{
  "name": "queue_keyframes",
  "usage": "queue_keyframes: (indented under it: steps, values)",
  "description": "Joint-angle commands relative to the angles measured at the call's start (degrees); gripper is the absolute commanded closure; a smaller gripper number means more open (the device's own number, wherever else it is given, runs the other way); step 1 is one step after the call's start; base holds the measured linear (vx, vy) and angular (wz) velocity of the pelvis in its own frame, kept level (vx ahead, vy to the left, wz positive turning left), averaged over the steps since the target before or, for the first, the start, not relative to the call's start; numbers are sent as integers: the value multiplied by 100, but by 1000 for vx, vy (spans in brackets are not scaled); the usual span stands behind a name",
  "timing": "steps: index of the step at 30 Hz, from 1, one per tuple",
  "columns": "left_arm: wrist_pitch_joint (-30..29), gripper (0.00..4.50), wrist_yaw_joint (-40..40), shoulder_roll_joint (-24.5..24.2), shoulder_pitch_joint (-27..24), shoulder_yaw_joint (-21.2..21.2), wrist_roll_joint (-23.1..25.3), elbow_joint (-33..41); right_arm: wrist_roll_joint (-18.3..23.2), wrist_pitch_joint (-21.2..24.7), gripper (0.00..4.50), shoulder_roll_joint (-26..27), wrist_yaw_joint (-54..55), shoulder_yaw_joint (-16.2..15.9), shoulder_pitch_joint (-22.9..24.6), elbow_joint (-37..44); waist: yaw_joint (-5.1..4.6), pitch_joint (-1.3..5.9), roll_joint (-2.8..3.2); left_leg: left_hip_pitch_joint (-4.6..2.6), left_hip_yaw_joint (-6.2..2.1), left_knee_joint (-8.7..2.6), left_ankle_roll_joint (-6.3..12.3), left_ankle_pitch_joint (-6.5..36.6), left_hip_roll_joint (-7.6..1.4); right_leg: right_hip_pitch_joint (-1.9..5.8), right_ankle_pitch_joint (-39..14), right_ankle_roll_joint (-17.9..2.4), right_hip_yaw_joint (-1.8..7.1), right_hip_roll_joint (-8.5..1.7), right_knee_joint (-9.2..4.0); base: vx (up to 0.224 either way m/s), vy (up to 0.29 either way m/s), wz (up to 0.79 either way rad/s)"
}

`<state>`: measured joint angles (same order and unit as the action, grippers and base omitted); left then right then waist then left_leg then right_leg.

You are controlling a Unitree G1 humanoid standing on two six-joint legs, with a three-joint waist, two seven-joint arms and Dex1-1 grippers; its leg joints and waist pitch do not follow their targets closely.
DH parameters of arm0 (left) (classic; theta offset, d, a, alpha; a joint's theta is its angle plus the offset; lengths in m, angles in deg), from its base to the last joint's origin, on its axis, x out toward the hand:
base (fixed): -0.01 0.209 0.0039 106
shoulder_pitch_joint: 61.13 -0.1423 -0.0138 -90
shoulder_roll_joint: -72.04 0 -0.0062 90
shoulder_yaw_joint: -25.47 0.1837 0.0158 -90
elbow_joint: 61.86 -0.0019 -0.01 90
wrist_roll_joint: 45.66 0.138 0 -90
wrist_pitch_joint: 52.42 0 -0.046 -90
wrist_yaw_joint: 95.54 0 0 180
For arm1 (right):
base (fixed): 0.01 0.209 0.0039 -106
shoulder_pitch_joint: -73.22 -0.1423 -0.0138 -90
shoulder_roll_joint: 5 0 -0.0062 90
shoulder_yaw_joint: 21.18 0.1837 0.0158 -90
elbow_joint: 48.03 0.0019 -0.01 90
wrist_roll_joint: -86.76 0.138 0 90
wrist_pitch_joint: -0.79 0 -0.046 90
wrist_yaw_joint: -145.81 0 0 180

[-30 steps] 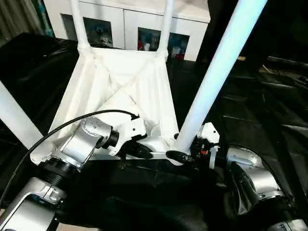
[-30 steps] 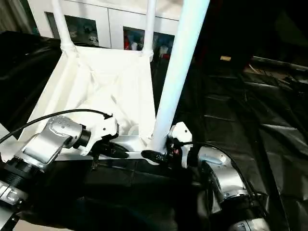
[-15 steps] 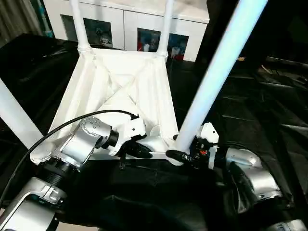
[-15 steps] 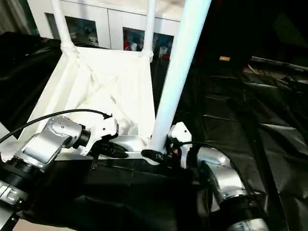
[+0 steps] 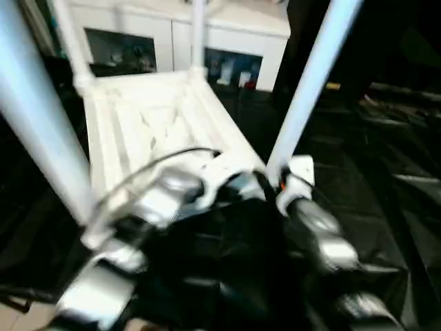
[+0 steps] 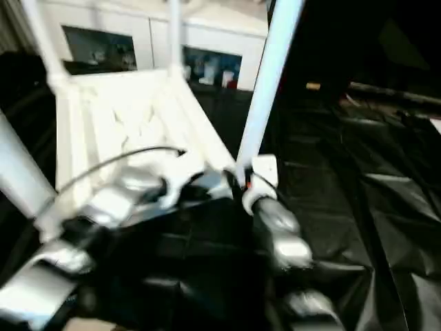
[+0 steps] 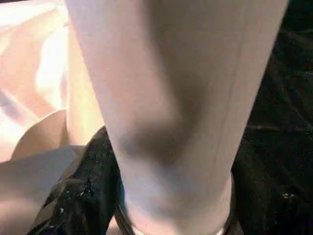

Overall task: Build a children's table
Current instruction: Rotate leg to tighten

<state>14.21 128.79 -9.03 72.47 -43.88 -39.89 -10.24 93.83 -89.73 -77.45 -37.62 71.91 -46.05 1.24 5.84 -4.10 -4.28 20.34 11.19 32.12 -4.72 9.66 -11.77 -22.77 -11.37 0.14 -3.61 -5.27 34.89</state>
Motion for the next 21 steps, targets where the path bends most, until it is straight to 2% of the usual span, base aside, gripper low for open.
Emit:
queue_keyframes:
  steps: [1, 3, 5, 6, 7, 8, 9, 10, 12, 14, 15, 17, 18, 21]
  values:
    - [-90, 450, -206, 57, -89, 212, 203, -315, -93, 87, 148, 102, -76, -136, 90, -272, -7, 271, 70, -46, -129, -442, -125, 1975, -143, 129, -2067, -617, 253, -317, -559, 0, 0, 0]
    - [-100, 450, -158, 35, -108, 221, 187, -249, 82, -17, 113, 129, -562, -147, 160, -76, -3, 277, 59, -28, -116, -438, -73, 1928, -143, 146, -1811, -681, 253, -306, -534, 0, 0, 0]
    - [-102, 450, -97, -7, -115, 229, 183, -211, 192, -52, 104, 103, -867, -163, 219, 60, 1, 278, 66, -5, -113, -439, -9, 1830, -142, 171, -1663, -750, 254, -310, -521, 0, 0, 0]
    - [-90, 450, 58, -104, -128, 245, 179, -145, 255, -47, 92, -30, -1208, -216, 286, 205, 14, 286, 87, -14, -116, -438, 4, 1840, -141, 177, -1664, -758, 251, -309, -521, 0, 0, 0]
    - [-61, 450, 111, -127, -119, 240, 185, -162, 257, -72, 79, -79, -1306, -230, 284, 197, 18, 288, 70, -18, -107, -428, 40, 1810, -149, 176, -1583, -789, 255, -308, -521, 0, 0, 0]
    - [-21, 450, 221, -179, -133, 246, 175, -125, 265, -28, 67, -182, -1499, -274, 312, 250, 16, 285, 76, 0, -110, -435, 53, 1751, -145, 192, -1536, -838, 250, -302, -515, 0, 0, 0]
    - [-21, 450, 221, -179, -133, 246, 175, -125, 265, -28, 67, -182, -1499, -274, 312, 250, 16, 288, 70, 6, -106, -433, 57, 1715, -143, 198, -1507, -856, 251, -304, -512, 0, 0, 0]
    - [67, 450, 681, -407, -246, 349, 148, 124, 353, 117, 62, -590, -2276, -436, 493, 598, 23, 294, 61, 7, -110, -431, 70, 1639, -150, 223, -1435, -889, 247, -310, -506, 0, 0, 0]
    - [6, 450, 1067, -604, -362, 456, 102, 384, 425, 159, 62, -910, -2836, -533, 634, 875, 42, 302, 67, 13, -96, -404, 196, 1448, -159, 249, -1161, -964, 254, -315, -479, 0, 0, 0]
    - [251, 450, 1422, -847, -496, 616, 112, 674, 497, 175, 62, -1203, -3374, -581, 760, 1105, 38, 309, 77, 12, -94, -402, 223, 1394, -170, 242, -1069, -1043, 252, -311, -469, 0, 0, 0]
    - [251, 450, 1422, -847, -496, 616, 112, 674, 497, 175, 62, -1203, -3374, -581, 760, 1105, 35, 315, 70, 11, -92, -396, 232, 1353, -170, 248, -987, -1078, 251, -306, -454, 0, 0, 0]
    - [237, 450, 1778, -1068, -648, 687, 0, 1075, 647, 259, 62, -1514, -4028, -633, 923, 1417, 45, 325, 97, 5, -87, -381, 278, 1179, -187, 258, -613, -1253, 248, -293, -401, 0, 0, 0]
    - [213, 450, 1842, -1112, -672, 698, -20, 1145, 680, 291, 62, -1558, -4132, -649, 952, 1476, 45, 319, 91, 8, -79, -377, 298, 1129, -185, 252, -517, -1289, 248, -286, -392, 0, 0, 0]
    - [299, 450, 2300, -1386, -820, 765, -135, 1529, 838, 448, 62, -1788, -4633, -744, 1091, 1762, 80, 332, 120, -26, -69, -364, 337, 1082, -193, 247, -280, -1403, 247, -282, -364, 0, 0, 0]
